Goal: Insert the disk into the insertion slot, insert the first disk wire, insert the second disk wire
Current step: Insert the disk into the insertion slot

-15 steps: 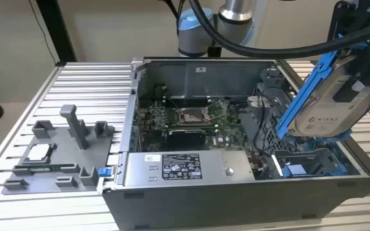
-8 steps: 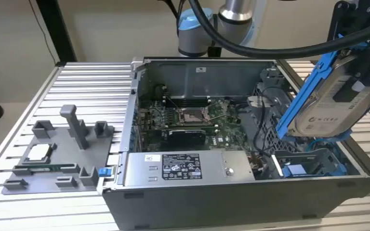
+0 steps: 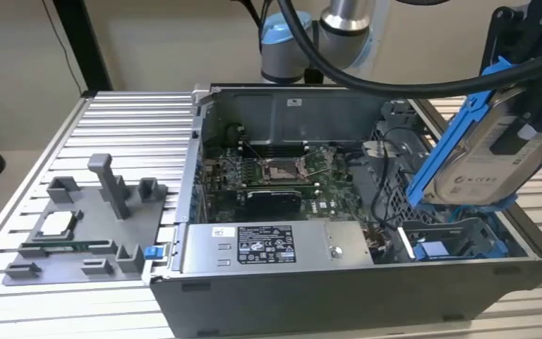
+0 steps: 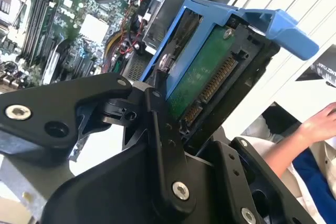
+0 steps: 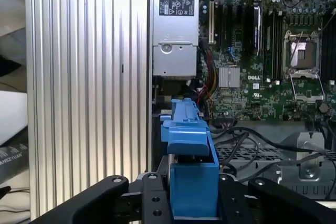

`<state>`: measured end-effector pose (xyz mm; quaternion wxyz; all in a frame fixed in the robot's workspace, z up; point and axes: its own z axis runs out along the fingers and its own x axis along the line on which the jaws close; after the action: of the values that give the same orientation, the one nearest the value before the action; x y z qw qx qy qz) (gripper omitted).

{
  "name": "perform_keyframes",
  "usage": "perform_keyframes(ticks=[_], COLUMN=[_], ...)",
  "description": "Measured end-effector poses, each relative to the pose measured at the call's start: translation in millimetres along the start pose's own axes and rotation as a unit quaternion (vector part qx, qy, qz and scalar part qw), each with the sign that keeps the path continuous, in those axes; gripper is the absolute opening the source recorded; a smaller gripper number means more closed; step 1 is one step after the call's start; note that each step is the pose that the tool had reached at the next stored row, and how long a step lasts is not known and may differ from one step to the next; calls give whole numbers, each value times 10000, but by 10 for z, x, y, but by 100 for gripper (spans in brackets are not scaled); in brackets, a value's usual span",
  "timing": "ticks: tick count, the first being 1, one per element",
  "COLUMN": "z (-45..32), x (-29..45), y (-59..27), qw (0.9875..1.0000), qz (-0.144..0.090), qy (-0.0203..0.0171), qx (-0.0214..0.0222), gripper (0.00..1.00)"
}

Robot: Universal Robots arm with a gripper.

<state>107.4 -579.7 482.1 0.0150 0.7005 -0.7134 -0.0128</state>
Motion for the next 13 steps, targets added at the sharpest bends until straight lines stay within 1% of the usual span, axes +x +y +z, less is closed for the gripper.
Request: perform_keyframes(ticks=[3,11,13], z=[39,158,172], x=[0,-1,-1], y=[-17,-27,-27], qw=[10000,10000,10000], qz=[-1,0,0], qy=[0,-2,-2], qx=[3,78,79], gripper=[0,0,0])
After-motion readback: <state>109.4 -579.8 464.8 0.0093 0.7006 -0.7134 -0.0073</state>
